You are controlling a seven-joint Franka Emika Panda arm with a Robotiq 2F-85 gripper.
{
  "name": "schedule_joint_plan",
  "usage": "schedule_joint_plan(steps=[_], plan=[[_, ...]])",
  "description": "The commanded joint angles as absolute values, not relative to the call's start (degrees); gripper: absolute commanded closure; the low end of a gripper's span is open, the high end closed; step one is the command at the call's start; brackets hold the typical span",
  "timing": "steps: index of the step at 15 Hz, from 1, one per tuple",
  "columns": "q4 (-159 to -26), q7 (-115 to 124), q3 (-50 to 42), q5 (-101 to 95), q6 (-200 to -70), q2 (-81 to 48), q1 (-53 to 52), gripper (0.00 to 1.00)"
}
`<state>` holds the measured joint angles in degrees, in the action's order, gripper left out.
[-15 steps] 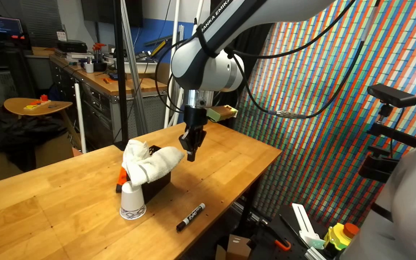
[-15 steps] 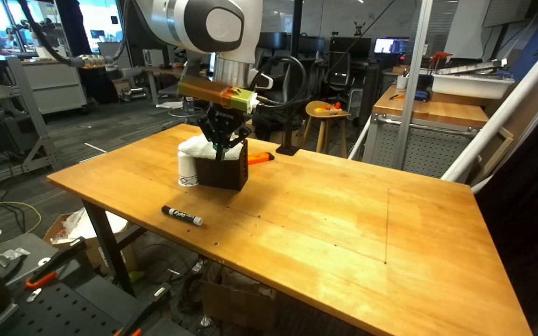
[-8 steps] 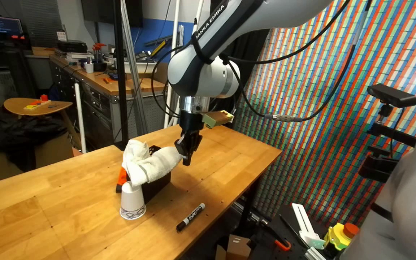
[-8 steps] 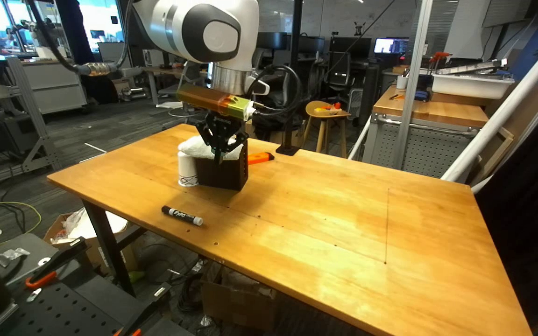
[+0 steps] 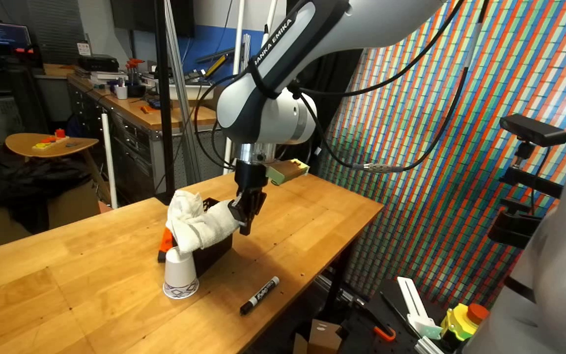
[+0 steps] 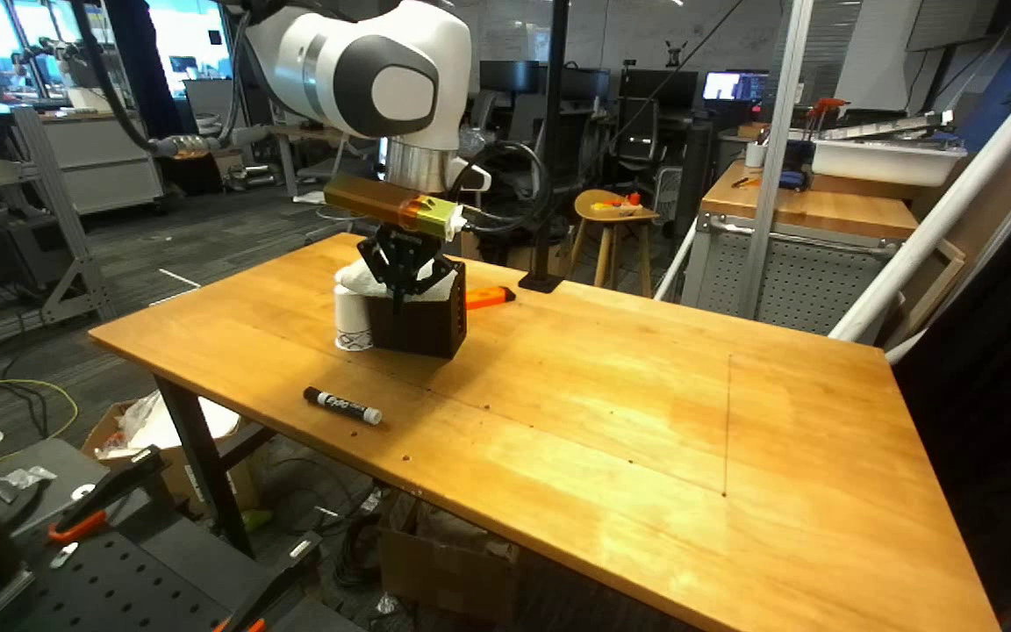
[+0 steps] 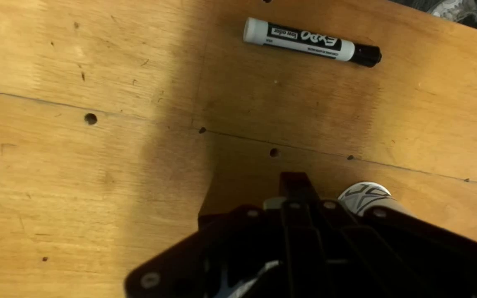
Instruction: Pick up the towel and put it in the box
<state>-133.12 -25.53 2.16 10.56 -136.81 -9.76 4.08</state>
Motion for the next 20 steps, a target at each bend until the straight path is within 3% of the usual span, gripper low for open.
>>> schedule_joint_plan(steps=[1,20], plan=[[-132.35,-26.16,2.61,12.0,-138.0,-9.91,4.02,0.99],[-125.08,-26.14,4.75,15.24,-140.54,-9.43,3.02,0.99]])
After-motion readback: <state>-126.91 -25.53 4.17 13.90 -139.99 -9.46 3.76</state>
